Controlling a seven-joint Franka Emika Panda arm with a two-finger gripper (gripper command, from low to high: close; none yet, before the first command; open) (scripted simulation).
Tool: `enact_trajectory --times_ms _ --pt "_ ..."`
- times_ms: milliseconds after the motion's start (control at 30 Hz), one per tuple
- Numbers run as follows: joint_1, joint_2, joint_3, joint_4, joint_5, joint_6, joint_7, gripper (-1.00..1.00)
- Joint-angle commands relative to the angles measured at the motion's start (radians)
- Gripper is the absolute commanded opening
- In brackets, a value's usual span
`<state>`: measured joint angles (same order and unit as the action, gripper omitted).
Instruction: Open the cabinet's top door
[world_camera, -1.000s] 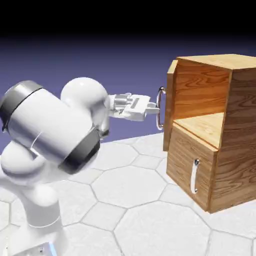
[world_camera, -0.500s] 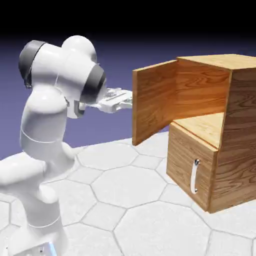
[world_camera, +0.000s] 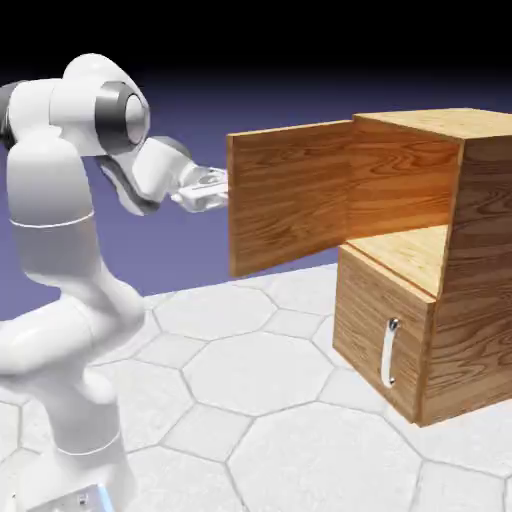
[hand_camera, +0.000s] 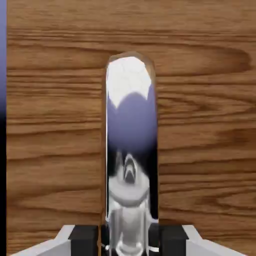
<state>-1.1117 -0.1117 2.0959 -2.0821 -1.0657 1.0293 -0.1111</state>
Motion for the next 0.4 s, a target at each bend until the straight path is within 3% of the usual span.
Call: enact_trajectory --times_ms 0,333,367 --pt "-0.015 -0.036 0.003 0.024 0.025 0.005 -0.011 -1.0" --pt "-0.183 -0.369 0.057 0.311 0.251 -0.042 -0.139 -1.0" --pt "-0.183 -0.369 0.057 0.311 0.251 -0.042 -0.139 1.0"
